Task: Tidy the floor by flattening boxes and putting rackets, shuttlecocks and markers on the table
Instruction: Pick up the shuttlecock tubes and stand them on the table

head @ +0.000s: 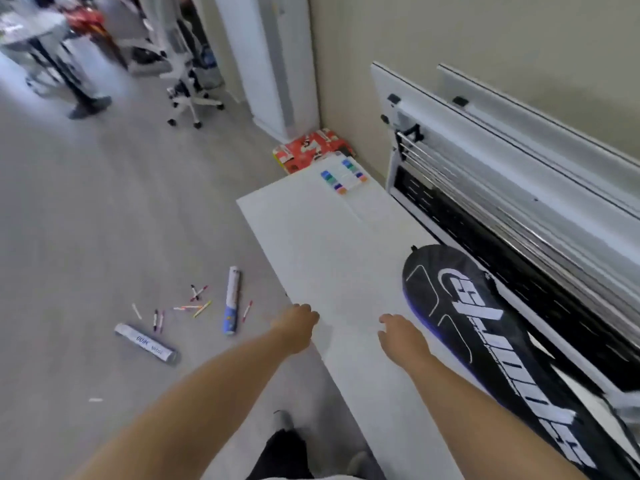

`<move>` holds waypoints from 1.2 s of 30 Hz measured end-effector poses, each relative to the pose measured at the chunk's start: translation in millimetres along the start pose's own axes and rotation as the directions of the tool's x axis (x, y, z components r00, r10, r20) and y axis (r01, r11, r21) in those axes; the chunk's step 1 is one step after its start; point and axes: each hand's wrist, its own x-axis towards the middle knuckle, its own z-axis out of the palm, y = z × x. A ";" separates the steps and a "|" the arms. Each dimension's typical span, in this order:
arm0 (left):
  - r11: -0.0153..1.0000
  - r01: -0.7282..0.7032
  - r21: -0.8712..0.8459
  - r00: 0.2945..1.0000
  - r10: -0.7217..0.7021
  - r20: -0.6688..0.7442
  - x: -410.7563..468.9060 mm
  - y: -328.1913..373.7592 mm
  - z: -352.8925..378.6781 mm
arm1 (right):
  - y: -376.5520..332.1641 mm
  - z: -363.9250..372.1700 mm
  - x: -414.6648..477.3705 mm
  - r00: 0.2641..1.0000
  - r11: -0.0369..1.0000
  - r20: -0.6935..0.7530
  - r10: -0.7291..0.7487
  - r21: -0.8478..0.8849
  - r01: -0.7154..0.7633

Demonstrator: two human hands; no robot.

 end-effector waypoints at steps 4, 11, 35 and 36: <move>0.974 0.173 -0.143 0.981 -0.184 -0.067 -51.3 -80.7 12.3 | -96.4 8.8 14.4 0.981 0.981 0.074 -0.178 -0.063 0.182; 0.898 0.344 -0.276 0.926 -0.372 -0.057 -149.3 -223.1 62.3 | -282.7 70.2 18.5 0.905 0.900 0.213 -0.368 -0.161 0.404; 0.713 0.637 -0.293 0.765 -0.631 0.127 -168.8 -574.5 83.6 | -619.2 195.1 177.7 0.842 0.771 0.428 -0.329 -0.393 0.501; 0.699 0.649 -0.299 0.756 -0.636 0.155 -160.8 -584.3 82.2 | -626.1 196.3 191.6 0.837 0.766 0.437 -0.328 -0.395 0.506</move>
